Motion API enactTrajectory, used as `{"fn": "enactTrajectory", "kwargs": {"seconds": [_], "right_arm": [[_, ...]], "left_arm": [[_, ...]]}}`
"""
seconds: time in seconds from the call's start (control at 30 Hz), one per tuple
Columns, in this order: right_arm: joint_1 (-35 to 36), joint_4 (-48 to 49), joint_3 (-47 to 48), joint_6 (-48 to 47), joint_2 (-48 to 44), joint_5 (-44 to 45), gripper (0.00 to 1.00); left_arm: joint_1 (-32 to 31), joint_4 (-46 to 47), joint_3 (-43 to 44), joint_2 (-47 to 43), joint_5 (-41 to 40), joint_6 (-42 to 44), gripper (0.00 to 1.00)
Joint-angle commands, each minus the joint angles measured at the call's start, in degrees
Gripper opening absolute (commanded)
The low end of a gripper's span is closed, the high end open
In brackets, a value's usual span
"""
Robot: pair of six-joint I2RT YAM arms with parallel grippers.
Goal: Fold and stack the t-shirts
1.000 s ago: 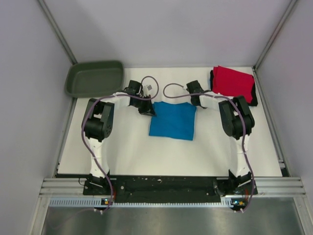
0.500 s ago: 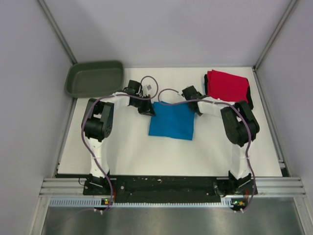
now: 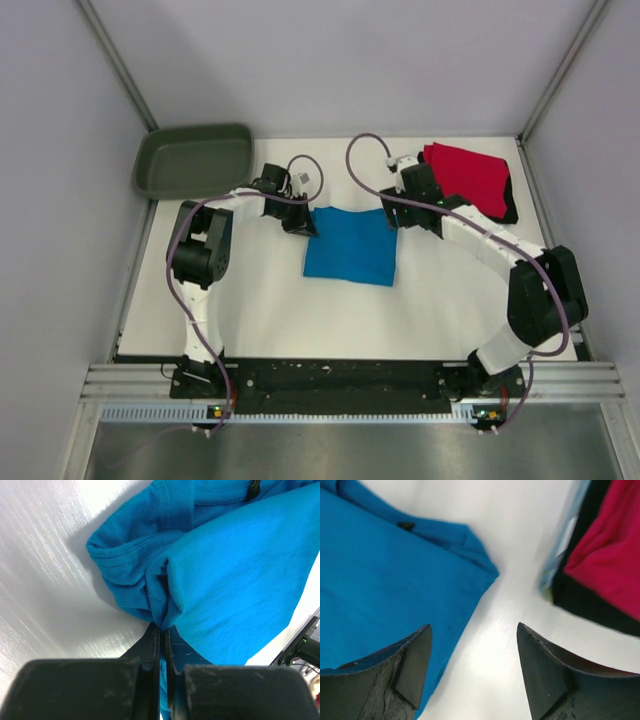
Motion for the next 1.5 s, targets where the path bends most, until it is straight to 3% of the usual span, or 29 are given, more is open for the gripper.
{"fn": "enactTrajectory", "kwargs": {"seconds": [0.0,0.23,0.6,0.67,0.77,0.87,0.93,1.0,1.47], "right_arm": [[-4.83,3.99,-6.56,16.74,0.34,-19.5,0.69],[-9.93,14.36,-13.6,24.41,2.88,-32.15,0.69],[-15.03,25.71,-17.39,31.1,12.02,-42.9,0.5],[-15.21,27.03,-17.3,31.44,12.99,-44.29,0.42],[-15.73,29.14,-16.95,32.85,14.22,-47.37,0.21],[-16.17,30.72,-16.86,33.03,14.75,-48.61,0.12],[-16.96,31.78,-16.77,33.03,14.92,-49.4,0.0],[-17.93,32.22,-16.16,33.38,15.02,-50.45,0.0],[-19.16,9.46,-3.41,20.99,8.69,-45.27,0.0]], "left_arm": [[0.65,1.79,-0.52,-2.27,-0.29,-0.11,0.0],[0.56,2.23,-0.96,-2.45,-0.81,-0.37,0.0],[0.65,2.32,-1.32,-2.98,-0.81,0.33,0.0],[0.65,2.32,-1.4,-3.06,-0.73,0.33,0.0],[0.56,2.32,-1.32,-3.06,-0.73,0.24,0.0],[0.56,2.23,-0.88,-3.06,-0.46,-0.02,0.0],[0.56,2.4,-0.44,-2.98,-0.11,-0.2,0.0],[0.56,2.32,0.09,-2.89,0.24,-0.37,0.0],[-0.58,0.03,5.89,-5.0,2.35,-2.57,0.0]]}}
